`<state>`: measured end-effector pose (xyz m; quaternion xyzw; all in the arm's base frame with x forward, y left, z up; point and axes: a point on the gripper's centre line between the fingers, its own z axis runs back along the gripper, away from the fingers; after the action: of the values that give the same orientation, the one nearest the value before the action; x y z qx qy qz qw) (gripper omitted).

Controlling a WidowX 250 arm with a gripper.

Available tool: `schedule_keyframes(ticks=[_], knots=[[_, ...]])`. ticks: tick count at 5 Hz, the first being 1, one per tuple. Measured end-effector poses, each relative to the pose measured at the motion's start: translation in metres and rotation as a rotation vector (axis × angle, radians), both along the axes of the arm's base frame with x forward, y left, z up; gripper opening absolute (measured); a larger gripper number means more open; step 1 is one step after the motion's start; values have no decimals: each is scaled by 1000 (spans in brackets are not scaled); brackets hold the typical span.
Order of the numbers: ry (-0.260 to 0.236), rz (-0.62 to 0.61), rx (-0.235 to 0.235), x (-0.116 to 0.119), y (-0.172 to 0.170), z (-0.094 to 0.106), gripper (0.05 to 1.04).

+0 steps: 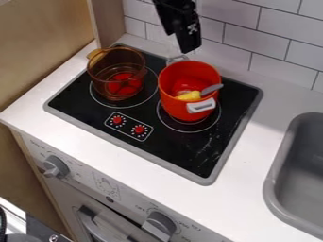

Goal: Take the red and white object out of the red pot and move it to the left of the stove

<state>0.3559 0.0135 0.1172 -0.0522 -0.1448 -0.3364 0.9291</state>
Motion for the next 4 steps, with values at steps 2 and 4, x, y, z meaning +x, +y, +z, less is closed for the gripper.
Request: schedule_keyframes(ticks=[2, 4], knots=[[22, -57, 0, -4, -5, -13, 999], [7, -186, -26, -12, -27, -33, 999]])
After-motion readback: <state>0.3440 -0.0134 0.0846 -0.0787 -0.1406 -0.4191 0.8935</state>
